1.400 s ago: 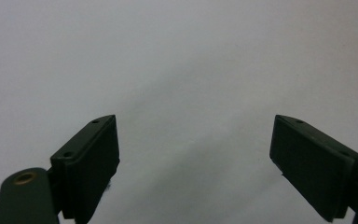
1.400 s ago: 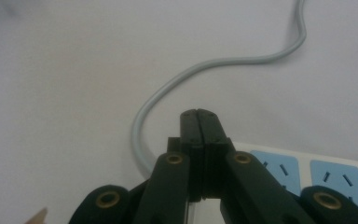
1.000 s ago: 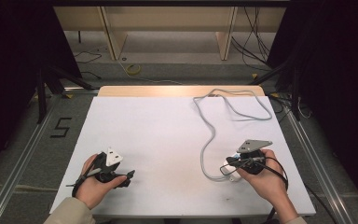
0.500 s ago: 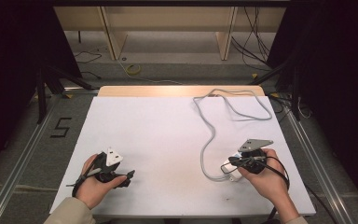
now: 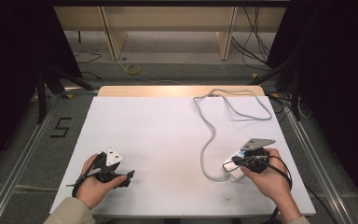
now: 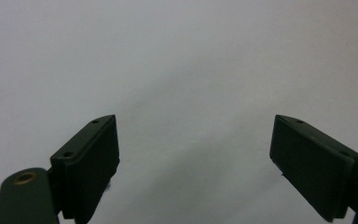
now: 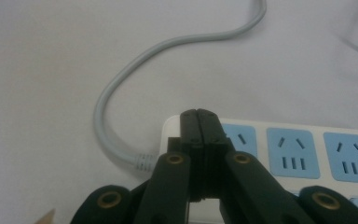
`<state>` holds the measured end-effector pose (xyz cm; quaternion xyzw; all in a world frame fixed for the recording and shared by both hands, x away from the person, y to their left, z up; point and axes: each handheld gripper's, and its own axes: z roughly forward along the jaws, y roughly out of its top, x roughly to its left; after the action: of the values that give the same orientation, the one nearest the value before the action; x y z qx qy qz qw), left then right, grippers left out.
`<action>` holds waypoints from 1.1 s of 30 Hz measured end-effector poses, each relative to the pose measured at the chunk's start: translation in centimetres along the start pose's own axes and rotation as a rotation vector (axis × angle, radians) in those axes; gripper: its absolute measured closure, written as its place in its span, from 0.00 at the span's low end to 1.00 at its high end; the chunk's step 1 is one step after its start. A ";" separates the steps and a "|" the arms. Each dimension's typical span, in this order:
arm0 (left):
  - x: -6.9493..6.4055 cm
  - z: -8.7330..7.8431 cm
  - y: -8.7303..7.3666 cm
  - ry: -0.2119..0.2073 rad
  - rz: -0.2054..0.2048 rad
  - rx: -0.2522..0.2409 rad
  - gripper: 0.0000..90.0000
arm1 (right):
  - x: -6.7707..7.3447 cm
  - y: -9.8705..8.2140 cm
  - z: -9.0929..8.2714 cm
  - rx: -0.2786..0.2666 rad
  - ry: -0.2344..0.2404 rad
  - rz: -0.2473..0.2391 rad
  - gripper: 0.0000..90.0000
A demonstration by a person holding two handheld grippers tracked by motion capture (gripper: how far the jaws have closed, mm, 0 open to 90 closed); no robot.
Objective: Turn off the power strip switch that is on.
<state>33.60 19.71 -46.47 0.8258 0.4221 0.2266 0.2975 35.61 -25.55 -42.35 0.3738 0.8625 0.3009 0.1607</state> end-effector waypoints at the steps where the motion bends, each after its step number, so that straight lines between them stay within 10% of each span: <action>1: 0.0 0.0 0.0 0.000 -0.001 -0.001 0.17 | 0.0 0.0 0.0 0.001 -0.001 0.002 1.00; 33: 0.0 0.0 0.0 0.001 -0.002 0.001 0.17 | -0.8 -0.6 0.0 0.059 -0.037 0.022 1.00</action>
<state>33.61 19.73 -46.48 0.8256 0.4230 0.2264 0.2970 35.85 -26.47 -42.67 0.3934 0.8637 0.2700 0.1623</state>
